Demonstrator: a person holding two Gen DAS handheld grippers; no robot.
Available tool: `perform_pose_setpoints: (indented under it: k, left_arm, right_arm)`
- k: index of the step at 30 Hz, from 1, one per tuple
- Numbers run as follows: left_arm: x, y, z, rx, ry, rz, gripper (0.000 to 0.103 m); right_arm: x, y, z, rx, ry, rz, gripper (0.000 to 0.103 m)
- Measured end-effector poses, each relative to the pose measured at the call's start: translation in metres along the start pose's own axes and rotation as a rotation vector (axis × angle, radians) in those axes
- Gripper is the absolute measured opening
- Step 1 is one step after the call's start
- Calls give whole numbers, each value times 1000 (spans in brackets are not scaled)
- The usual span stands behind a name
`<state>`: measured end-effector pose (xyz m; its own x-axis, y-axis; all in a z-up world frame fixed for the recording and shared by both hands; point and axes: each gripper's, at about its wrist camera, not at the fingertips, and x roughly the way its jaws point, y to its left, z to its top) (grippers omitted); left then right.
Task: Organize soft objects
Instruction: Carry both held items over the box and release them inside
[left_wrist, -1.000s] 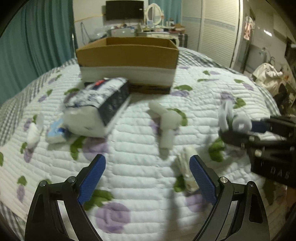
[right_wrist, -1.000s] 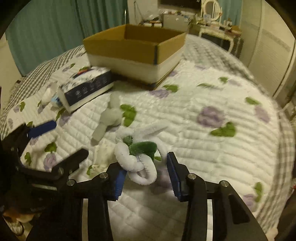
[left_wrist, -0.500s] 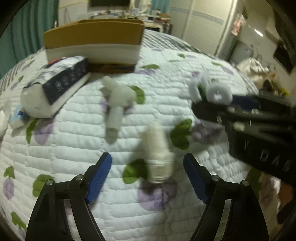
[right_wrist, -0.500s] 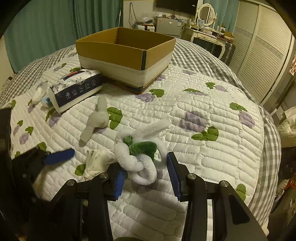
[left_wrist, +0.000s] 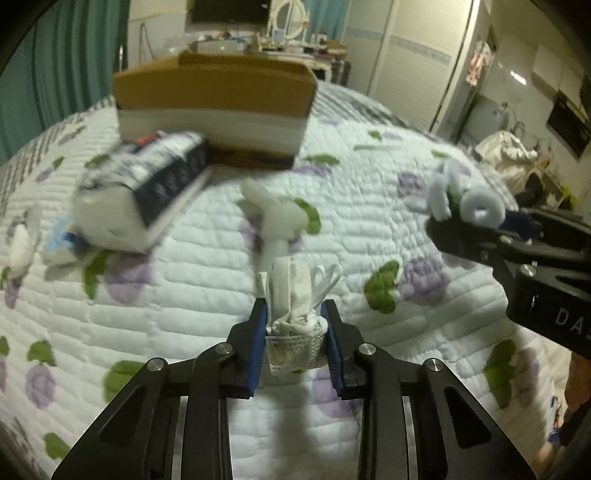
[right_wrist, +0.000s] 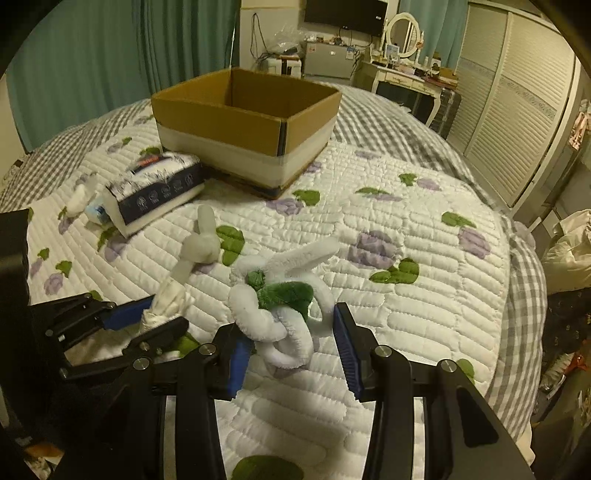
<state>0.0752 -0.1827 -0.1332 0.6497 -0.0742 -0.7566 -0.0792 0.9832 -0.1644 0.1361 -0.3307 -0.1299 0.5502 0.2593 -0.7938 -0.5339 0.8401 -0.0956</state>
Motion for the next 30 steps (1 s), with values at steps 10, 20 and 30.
perform_pose_setpoints:
  k: [10, 20, 30]
  left_arm:
    - [-72, 28, 37, 36, -155, -9, 28]
    - [-104, 70, 107, 144, -269, -12, 28]
    - [-50, 110, 191, 212, -264, 18, 28]
  right_arm:
    - [-56, 23, 20, 51, -122, -42, 42]
    - [-92, 58, 100, 22, -243, -50, 43]
    - [-44, 56, 192, 45, -295, -69, 43]
